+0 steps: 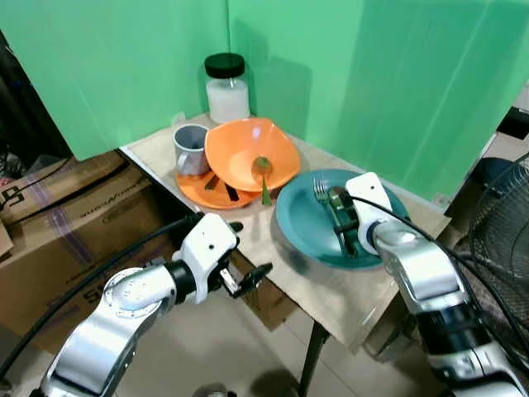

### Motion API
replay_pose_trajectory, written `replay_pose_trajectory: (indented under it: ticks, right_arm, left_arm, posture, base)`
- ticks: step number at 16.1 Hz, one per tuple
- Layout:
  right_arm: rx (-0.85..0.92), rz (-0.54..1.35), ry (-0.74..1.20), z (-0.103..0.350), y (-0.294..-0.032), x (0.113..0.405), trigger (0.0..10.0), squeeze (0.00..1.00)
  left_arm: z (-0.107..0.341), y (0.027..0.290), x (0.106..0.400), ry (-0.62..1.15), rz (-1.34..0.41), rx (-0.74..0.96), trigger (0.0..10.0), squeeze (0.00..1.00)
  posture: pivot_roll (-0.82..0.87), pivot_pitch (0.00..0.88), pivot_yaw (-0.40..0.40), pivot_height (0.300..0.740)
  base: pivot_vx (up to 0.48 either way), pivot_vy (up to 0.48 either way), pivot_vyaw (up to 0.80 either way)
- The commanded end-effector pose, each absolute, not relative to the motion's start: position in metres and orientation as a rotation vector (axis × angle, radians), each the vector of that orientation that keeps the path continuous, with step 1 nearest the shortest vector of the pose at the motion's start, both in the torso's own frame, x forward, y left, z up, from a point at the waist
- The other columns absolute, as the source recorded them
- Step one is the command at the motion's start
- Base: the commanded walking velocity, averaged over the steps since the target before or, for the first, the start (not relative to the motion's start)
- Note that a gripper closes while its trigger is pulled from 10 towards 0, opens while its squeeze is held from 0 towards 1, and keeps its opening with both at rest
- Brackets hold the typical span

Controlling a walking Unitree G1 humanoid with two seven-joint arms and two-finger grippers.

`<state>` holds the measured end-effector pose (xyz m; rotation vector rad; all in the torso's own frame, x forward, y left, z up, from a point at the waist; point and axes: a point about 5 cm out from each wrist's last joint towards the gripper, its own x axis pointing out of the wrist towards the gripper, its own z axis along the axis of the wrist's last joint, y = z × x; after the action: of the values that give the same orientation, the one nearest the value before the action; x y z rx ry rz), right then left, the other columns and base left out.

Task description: Setting the table

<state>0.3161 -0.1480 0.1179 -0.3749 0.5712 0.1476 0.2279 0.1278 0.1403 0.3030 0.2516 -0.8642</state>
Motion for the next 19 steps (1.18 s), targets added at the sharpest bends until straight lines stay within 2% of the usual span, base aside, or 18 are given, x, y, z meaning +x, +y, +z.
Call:
replay_pose_trajectory:
  ticks: [1, 2, 3, 4, 5, 6, 11, 12, 15, 16, 17, 18, 19]
  right_arm:
    - [-0.361, 0.149, 0.572, 0.121, -0.146, 0.32, 10.0, 0.0]
    - [-0.353, 0.148, 0.583, 0.119, -0.147, 0.321, 10.0, 0.51]
    - [-0.35, 0.148, 0.585, 0.118, -0.147, 0.322, 10.0, 0.75]
    - [-0.349, 0.148, 0.586, 0.118, -0.147, 0.322, 10.0, 0.81]
    - [-0.346, 0.149, 0.586, 0.118, -0.147, 0.322, 10.0, 0.95]
    - [-0.343, 0.15, 0.587, 0.118, -0.148, 0.324, 10.0, 1.0]
    - [-0.371, 0.146, 0.603, 0.119, -0.15, 0.33, 10.0, 1.0]
    - [-0.368, 0.143, 0.619, 0.116, -0.151, 0.331, 10.0, 0.0]
    - [-0.267, 0.138, 0.69, 0.105, -0.152, 0.33, 10.0, 0.0]
    - [-0.261, 0.132, 0.693, 0.105, -0.153, 0.331, 8.9, 0.0]
    - [-0.241, 0.126, 0.698, 0.104, -0.155, 0.331, 4.1, 0.0]
    - [-0.233, 0.126, 0.697, 0.104, -0.156, 0.332, 0.7, 0.0]
    - [-0.228, 0.126, 0.694, 0.105, -0.156, 0.333, 0.0, 0.0]
  left_arm:
    - [0.141, 0.127, 0.227, 0.265, -0.89, 0.297, 10.0, 0.0]
    - [0.141, 0.126, 0.226, 0.271, -0.899, 0.292, 10.0, 0.0]
    - [0.141, 0.126, 0.225, 0.273, -0.901, 0.292, 10.0, 0.0]
    - [0.141, 0.126, 0.225, 0.274, -0.902, 0.292, 10.0, 0.0]
    - [0.141, 0.126, 0.225, 0.275, -0.903, 0.292, 10.0, 0.0]
    - [0.141, 0.126, 0.225, 0.277, -0.905, 0.293, 10.0, 0.0]
    - [0.141, 0.125, 0.224, 0.28, -0.911, 0.296, 10.0, 0.0]
    - [0.141, 0.125, 0.224, 0.28, -0.912, 0.298, 10.0, 0.0]
    - [0.141, 0.125, 0.225, 0.279, -0.914, 0.304, 10.0, 0.0]
    - [0.141, 0.125, 0.225, 0.279, -0.914, 0.305, 10.0, 0.0]
    - [0.141, 0.125, 0.224, 0.28, -0.914, 0.306, 10.0, 0.0]
    - [0.14, 0.125, 0.224, 0.28, -0.913, 0.307, 10.0, 0.0]
    - [0.141, 0.125, 0.225, 0.279, -0.912, 0.308, 10.0, 0.0]
  posture:
    - [0.1, 0.0, 0.041, 0.74]
    - [0.1, 0.0, 0.041, 0.74]
    - [0.1, 0.0, 0.04, 0.74]
    - [0.1, 0.0, 0.04, 0.74]
    - [0.1, 0.0, 0.04, 0.74]
    - [0.1, 0.0, 0.04, 0.74]
    - [0.1, 0.0, 0.041, 0.74]
    - [0.1, 0.0, 0.042, 0.74]
    - [0.1, 0.0, 0.043, 0.74]
    - [0.1, 0.0, 0.041, 0.74]
    - [0.1, 0.0, 0.04, 0.74]
    - [0.1, 0.0, 0.039, 0.74]
    - [0.1, 0.0, 0.039, 0.74]
  base:
    - [0.0, 0.0, 0.0]
    - [0.0, 0.0, 0.0]
    - [0.0, 0.0, 0.0]
    - [0.0, 0.0, 0.0]
    - [0.0, 0.0, 0.0]
    - [0.0, 0.0, 0.0]
    - [0.0, 0.0, 0.0]
    - [0.0, 0.0, 0.0]
    - [0.0, 0.0, 0.0]
    - [0.0, 0.0, 0.0]
    - [0.0, 0.0, 0.0]
    - [0.0, 0.0, 0.0]
    - [0.0, 0.0, 0.0]
